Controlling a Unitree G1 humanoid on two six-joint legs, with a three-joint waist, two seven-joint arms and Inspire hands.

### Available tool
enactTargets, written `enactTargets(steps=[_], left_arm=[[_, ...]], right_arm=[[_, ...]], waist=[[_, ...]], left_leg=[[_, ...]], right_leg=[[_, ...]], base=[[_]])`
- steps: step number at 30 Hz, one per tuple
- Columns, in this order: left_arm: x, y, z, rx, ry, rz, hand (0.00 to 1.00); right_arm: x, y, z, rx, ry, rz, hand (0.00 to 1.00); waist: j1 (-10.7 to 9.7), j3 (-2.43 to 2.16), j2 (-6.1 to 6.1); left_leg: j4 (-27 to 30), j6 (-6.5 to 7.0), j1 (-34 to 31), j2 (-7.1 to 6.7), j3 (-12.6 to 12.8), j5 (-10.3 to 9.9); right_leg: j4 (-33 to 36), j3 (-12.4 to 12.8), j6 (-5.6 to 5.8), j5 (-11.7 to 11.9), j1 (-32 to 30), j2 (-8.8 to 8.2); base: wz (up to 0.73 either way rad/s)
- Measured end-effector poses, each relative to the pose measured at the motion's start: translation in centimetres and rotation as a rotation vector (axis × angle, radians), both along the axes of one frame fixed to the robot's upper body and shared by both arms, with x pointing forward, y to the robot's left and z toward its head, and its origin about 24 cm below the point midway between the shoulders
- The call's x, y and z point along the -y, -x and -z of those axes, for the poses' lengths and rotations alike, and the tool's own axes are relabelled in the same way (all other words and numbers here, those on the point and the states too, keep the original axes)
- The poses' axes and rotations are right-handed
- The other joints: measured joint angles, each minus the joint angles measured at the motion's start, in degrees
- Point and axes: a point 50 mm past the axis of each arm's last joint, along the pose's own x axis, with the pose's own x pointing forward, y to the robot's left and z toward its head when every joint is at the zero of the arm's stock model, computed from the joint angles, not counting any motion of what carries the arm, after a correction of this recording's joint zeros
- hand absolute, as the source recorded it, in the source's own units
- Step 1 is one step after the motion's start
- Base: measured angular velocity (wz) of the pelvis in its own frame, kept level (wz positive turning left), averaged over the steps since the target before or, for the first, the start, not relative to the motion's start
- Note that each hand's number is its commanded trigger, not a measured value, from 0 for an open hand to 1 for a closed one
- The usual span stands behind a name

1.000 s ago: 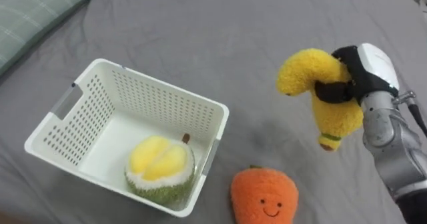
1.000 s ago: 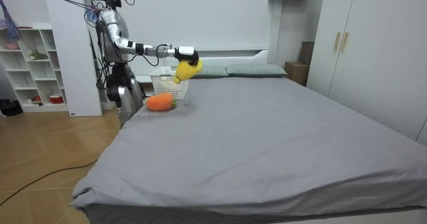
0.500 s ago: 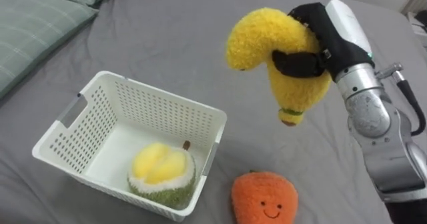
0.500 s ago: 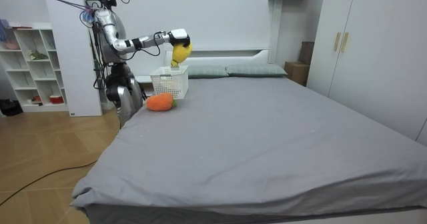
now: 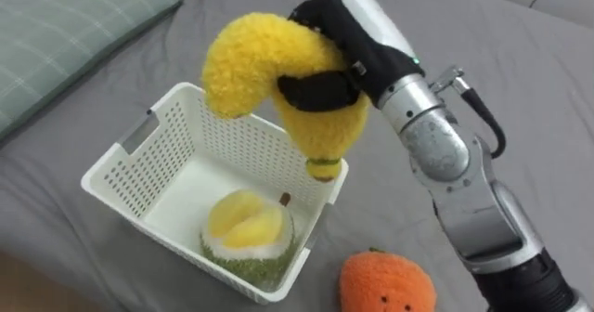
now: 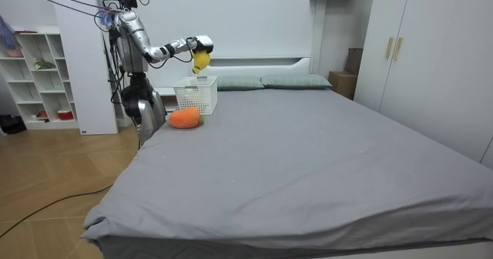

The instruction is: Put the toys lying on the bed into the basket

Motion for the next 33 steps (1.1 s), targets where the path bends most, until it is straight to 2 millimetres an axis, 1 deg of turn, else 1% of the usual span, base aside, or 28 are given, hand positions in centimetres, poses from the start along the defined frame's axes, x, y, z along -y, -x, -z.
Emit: enactTargets(steps=[2, 3, 4, 5, 6, 7, 8, 9, 10, 14, 16, 18, 20, 22, 24, 26, 28, 33], left_arm=[[0.1, -0.3, 0.0, 0.005, 0.003, 0.003, 0.00], [0.1, -0.4, 0.0, 0.008, 0.004, 0.004, 0.00], [0.2, -0.6, -0.1, 0.011, 0.004, 0.008, 0.00], [0.1, -0.7, -0.1, 0.012, 0.001, 0.017, 0.00], [0.1, -0.7, -0.1, 0.010, -0.002, 0.024, 0.00], [0.1, -0.7, -0.1, 0.005, -0.011, 0.041, 0.00], [0.1, -0.7, -0.1, 0.001, -0.015, 0.049, 0.00], [0.1, -0.7, -0.1, 0.002, -0.016, 0.050, 0.00], [0.1, -0.8, -0.2, 0.006, -0.018, 0.054, 0.00], [0.1, -0.9, -0.2, 0.005, -0.027, 0.072, 0.00], [0.1, -1.0, -0.2, 0.007, -0.029, 0.070, 0.00], [0.1, -1.1, -0.3, 0.014, -0.030, 0.072, 0.00], [0.1, -1.3, -0.3, 0.018, -0.031, 0.072, 0.00], [0.1, -1.3, -0.3, 0.018, -0.031, 0.072, 0.00], [0.1, -1.3, -0.3, 0.019, -0.030, 0.072, 0.00], [0.1, -1.4, -0.3, 0.021, -0.026, 0.075, 0.00], [0.1, -1.3, -0.3, 0.018, -0.022, 0.077, 0.00], [0.2, -1.4, -0.2, 0.017, -0.008, 0.081, 0.00]], right_arm=[[-1.1, 0.2, 1.2, -0.047, 0.020, -0.040, 1.00], [-1.3, 0.2, 1.6, -0.064, 0.028, -0.046, 1.00], [-1.5, 0.1, 2.3, -0.095, 0.047, -0.053, 1.00], [-1.6, 0.0, 2.9, -0.121, 0.065, -0.055, 1.00], [-1.6, 0.0, 3.2, -0.132, 0.072, -0.055, 0.70], [-1.6, -0.1, 3.6, -0.147, 0.083, -0.051, 0.64], [-1.8, -0.1, 3.7, -0.156, 0.084, -0.052, 0.42], [-1.8, -0.2, 3.9, -0.161, 0.085, -0.051, 0.05], [-1.9, -0.2, 4.0, -0.164, 0.092, -0.047, 0.00], [-2.4, -0.1, 4.2, -0.172, 0.082, -0.054, 0.00], [-2.7, 0.0, 4.4, -0.178, 0.083, -0.062, 0.00], [-2.9, 0.1, 4.9, -0.190, 0.096, -0.069, 0.00], [-2.9, 0.0, 5.3, -0.204, 0.108, -0.065, 0.00], [-2.8, 0.0, 5.3, -0.203, 0.110, -0.063, 0.00], [-2.7, -0.1, 5.4, -0.204, 0.118, -0.057, 0.00], [-2.5, -0.4, 5.7, -0.214, 0.131, -0.047, 0.00], [-2.4, -0.5, 5.6, -0.211, 0.128, -0.044, 0.00], [-1.9, -0.9, 5.1, -0.194, 0.111, -0.025, 0.00]], waist=[[1.19, 0.22, -0.14], [1.46, 0.29, -0.19], [2.32, 0.39, -0.30], [2.64, 0.47, -0.41], [2.62, 0.46, -0.43], [2.92, 0.43, -0.50], [3.49, 0.46, -0.46], [3.70, 0.46, -0.47], [4.14, 0.45, -0.48], [5.91, 0.37, -0.61], [6.34, 0.34, -0.70], [6.67, 0.21, -0.98], [6.99, 0.27, -1.12], [7.01, 0.25, -1.23], [6.87, 0.34, -1.21], [6.29, 0.38, -1.54], [5.78, 0.56, -1.64], [4.97, 0.59, -1.96]], left_leg=[[0.09, 0.00, -0.12, -0.06, -0.26, 0.00], [0.08, 0.00, -0.16, -0.08, -0.42, 0.00], [0.13, 0.00, -0.39, -0.14, -0.72, -0.01], [0.43, 0.01, -0.89, -0.32, -1.51, -0.01], [0.58, 0.01, -1.17, -0.41, -1.94, 0.00], [0.91, 0.01, -1.44, -0.57, -2.46, 0.00], [1.06, 0.03, -1.66, -0.65, -2.80, 0.01], [1.18, 0.03, -1.80, -0.70, -3.05, 0.01], [1.33, 0.04, -2.07, -0.74, -3.42, 0.02], [1.31, 0.05, -2.13, -0.79, -3.69, 0.02], [1.31, 0.05, -2.13, -0.80, -3.69, 0.02], [1.32, 0.06, -2.11, -0.83, -3.70, 0.03], [1.33, 0.13, -2.14, -0.93, -3.88, 0.09], [1.33, 0.15, -2.14, -0.98, -3.91, 0.10], [1.34, 0.15, -2.15, -1.01, -3.95, 0.11], [1.40, 0.16, -2.16, -1.01, -3.98, 0.11], [1.40, 0.16, -2.14, -1.00, -3.92, 0.11], [1.37, 0.17, -2.10, -0.98, -3.34, 0.11]], right_leg=[[0.02, -0.35, 0.05, -0.03, 0.01, -0.04], [0.04, -0.56, 0.06, -0.04, 0.04, -0.06], [0.05, -1.14, 0.08, -0.05, -0.01, -0.06], [0.04, -1.61, 0.13, -0.08, -0.04, 0.06], [0.04, -1.77, 0.14, -0.09, -0.06, 0.04], [0.03, -2.26, 0.23, -0.15, -0.09, -0.06], [0.00, -2.76, 0.26, -0.17, -0.09, -0.12], [-0.01, -3.01, 0.27, -0.18, -0.08, -0.15], [-0.01, -3.18, 0.29, -0.19, -0.11, -0.19], [-0.05, -3.51, 0.39, -0.25, -0.08, -0.28], [-0.04, -3.65, 0.41, -0.26, -0.07, -0.45], [-0.04, -3.70, 0.43, -0.28, -0.04, -0.53], [-0.04, -3.71, 0.52, -0.33, 0.04, -0.53], [-0.03, -3.69, 0.53, -0.34, 0.05, -0.54], [-0.02, -3.69, 0.54, -0.34, 0.06, -0.52], [-0.01, -3.64, 0.55, -0.35, 0.14, -0.51], [-0.01, -3.42, 0.55, -0.35, 0.11, -0.51], [0.02, -2.88, 0.55, -0.35, -0.10, -0.48]], base=[[0.06], [0.11], [0.17], [0.22], [0.29], [0.25], [0.21], [0.18], [0.13], [0.04], [0.00], [0.00], [0.03], [0.00], [0.00], [0.00], [-0.02], [-0.06]])
